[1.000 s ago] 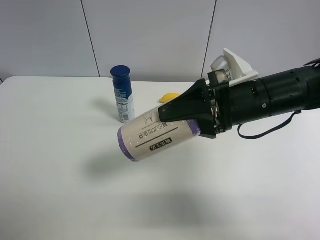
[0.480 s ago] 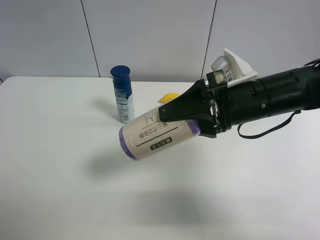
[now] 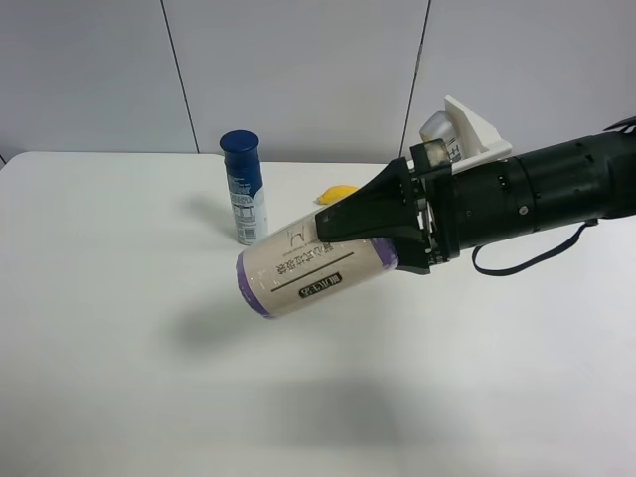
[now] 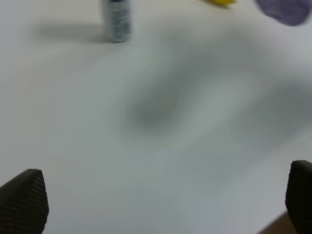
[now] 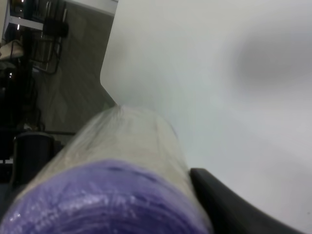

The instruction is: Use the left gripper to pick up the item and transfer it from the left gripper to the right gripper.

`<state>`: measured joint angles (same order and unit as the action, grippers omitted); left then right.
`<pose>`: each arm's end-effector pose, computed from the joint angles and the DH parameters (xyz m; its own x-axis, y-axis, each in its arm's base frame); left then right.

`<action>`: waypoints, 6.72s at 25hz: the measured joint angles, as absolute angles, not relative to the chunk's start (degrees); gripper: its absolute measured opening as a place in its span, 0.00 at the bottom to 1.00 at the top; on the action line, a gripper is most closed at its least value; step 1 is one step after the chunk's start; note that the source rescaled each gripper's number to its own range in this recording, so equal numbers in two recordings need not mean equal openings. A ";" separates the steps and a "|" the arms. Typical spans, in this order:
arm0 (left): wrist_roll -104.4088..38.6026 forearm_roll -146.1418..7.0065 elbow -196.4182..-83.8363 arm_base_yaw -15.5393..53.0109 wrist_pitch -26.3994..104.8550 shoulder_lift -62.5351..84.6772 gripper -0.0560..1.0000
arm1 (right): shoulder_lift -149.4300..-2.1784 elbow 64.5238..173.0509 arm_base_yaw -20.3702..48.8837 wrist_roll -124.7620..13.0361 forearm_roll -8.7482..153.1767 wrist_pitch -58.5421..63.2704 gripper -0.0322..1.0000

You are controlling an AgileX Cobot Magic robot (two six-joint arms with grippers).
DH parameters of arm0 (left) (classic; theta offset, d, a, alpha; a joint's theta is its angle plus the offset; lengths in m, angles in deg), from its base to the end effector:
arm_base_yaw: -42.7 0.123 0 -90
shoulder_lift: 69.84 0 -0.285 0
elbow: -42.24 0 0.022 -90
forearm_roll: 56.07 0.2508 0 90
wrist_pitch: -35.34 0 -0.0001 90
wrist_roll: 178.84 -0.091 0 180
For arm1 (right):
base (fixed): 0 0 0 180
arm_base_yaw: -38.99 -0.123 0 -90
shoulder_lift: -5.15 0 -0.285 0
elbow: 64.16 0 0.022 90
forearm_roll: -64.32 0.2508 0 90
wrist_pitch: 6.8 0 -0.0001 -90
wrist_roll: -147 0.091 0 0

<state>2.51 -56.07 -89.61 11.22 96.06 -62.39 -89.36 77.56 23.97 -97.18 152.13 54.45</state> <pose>-0.0056 0.0034 0.2794 -0.3903 0.2114 -0.8961 0.5131 0.8580 -0.0211 0.2221 0.1422 0.2210 -0.9114 -0.0634 -0.4066 -0.4011 0.3576 0.8434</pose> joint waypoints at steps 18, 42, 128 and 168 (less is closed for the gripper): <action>2.51 -56.07 -89.61 34.75 96.02 -62.39 0.99 | -89.39 88.41 23.97 -82.14 131.07 51.96 0.03; 2.51 -56.07 -89.61 34.81 96.02 -62.39 0.99 | -89.42 101.81 23.97 -41.66 69.31 46.79 0.03; 2.48 -56.07 -89.61 34.81 96.02 -62.39 0.99 | -102.13 101.81 23.97 -53.07 75.42 40.98 1.00; 2.48 -56.07 -89.61 34.81 96.02 -62.39 0.99 | -53.88 94.66 23.97 -48.06 72.41 61.05 1.00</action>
<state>2.48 -56.07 -89.61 34.81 96.02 -62.39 -53.88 94.66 23.97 -48.06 72.41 61.05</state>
